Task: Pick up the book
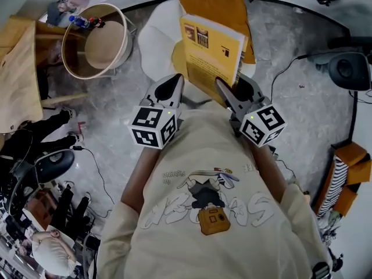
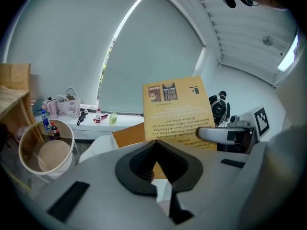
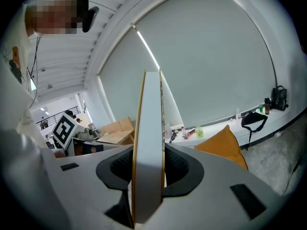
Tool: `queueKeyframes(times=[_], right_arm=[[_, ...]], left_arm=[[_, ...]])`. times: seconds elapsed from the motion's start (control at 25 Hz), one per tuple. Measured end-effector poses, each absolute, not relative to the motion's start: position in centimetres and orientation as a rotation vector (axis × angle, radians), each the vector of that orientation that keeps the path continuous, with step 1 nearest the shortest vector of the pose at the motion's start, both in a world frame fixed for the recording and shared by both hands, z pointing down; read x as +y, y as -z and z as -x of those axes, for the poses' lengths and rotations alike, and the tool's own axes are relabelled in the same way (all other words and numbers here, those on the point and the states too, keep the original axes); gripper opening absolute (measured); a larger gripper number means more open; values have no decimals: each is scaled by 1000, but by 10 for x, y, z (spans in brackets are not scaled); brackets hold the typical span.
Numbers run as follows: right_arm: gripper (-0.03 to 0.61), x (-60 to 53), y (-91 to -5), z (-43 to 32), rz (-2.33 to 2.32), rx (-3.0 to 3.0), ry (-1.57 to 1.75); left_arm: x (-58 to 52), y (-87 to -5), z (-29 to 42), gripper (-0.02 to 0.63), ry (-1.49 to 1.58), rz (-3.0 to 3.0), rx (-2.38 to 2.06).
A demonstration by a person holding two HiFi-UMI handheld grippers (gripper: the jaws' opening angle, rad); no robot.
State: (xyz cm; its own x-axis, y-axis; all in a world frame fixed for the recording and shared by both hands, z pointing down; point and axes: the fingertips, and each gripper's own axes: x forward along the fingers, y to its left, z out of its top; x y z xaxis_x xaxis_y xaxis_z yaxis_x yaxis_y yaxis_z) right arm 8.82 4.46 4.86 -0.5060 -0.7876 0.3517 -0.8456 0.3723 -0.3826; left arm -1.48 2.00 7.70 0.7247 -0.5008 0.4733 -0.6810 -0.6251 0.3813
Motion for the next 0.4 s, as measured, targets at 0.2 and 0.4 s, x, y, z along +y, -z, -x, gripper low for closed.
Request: queueKeyframes(times=[0.2, 0.4], right_arm=[[158, 47, -46, -86, -1480, -2510, -806], [158, 39, -55, -83, -1505, -2499, -848]], left_arm=[[23, -73, 17, 6, -427, -2371, -908], [16, -78, 23, 6, -439, -2372, -902]])
